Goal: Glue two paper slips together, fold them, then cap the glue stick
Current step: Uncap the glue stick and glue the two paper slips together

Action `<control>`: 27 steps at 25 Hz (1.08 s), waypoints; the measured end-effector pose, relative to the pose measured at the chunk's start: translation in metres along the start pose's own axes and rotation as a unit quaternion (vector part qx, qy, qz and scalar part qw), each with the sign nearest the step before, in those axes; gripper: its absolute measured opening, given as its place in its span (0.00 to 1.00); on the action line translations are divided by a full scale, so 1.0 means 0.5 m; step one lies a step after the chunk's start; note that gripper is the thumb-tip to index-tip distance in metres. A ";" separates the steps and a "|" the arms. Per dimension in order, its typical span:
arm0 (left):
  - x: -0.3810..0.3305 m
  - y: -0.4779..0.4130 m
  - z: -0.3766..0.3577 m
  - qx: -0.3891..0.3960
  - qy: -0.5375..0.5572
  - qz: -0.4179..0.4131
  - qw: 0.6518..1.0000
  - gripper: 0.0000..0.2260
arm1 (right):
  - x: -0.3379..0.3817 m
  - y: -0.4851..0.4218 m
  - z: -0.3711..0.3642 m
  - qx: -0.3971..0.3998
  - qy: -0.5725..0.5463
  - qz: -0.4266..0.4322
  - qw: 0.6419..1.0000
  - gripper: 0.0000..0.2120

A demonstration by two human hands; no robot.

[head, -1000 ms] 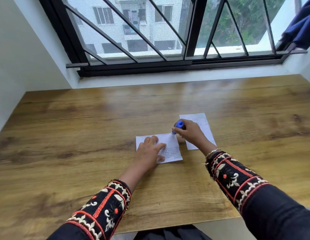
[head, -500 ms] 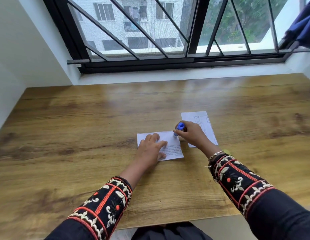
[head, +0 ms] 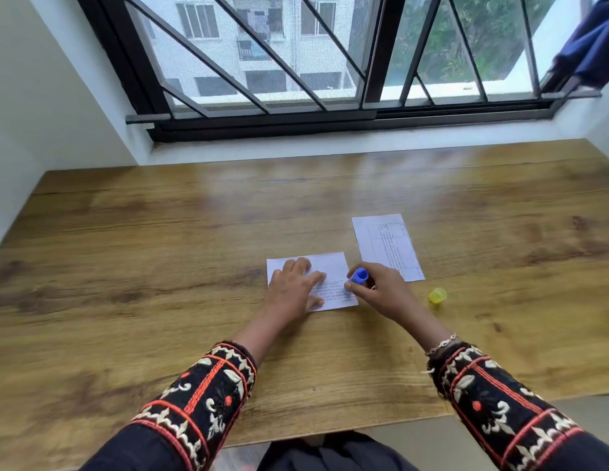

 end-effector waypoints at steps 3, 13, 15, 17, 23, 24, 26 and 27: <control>0.000 -0.002 0.001 0.001 -0.004 -0.004 1.000 0.23 | -0.002 0.023 -0.007 -0.003 0.008 0.004 1.000 0.09; 0.018 -0.007 0.019 0.044 -0.072 -0.043 0.995 0.24 | -0.015 0.031 0.010 -0.038 -0.238 -0.025 0.970 0.05; 0.016 -0.005 0.017 0.041 -0.075 -0.013 0.996 0.23 | -0.022 0.026 0.019 -0.049 -0.267 -0.025 0.962 0.06; 0.011 -0.004 0.018 0.036 -0.059 0.036 0.997 0.22 | -0.028 0.017 0.024 -0.056 -0.283 -0.030 0.957 0.06; -0.003 -0.010 0.038 0.022 -0.027 0.090 0.995 0.13 | -0.021 -0.024 0.032 -0.054 -0.293 -0.035 0.954 0.06; 0.000 -0.010 0.041 0.028 -0.019 0.092 0.995 0.14 | -0.016 -0.032 0.031 -0.049 -0.287 -0.034 0.956 0.06; 0.003 -0.007 0.045 0.030 -0.006 0.094 0.995 0.16 | -0.004 -0.053 0.029 -0.043 -0.259 -0.035 0.964 0.07; 0.002 -0.004 0.046 0.028 -0.002 0.095 0.995 0.16 | 0.001 -0.064 0.029 -0.043 -0.239 -0.034 0.969 0.07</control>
Point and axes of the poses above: each hand's wrist, its own y-axis away from the middle knuckle, its own z-axis out of the back of the hand, x = y × z, the point moved 2 cm from there along -y, towards the middle knuckle, and after that the axes turned 11 degrees about x, right-handed, at the moved point
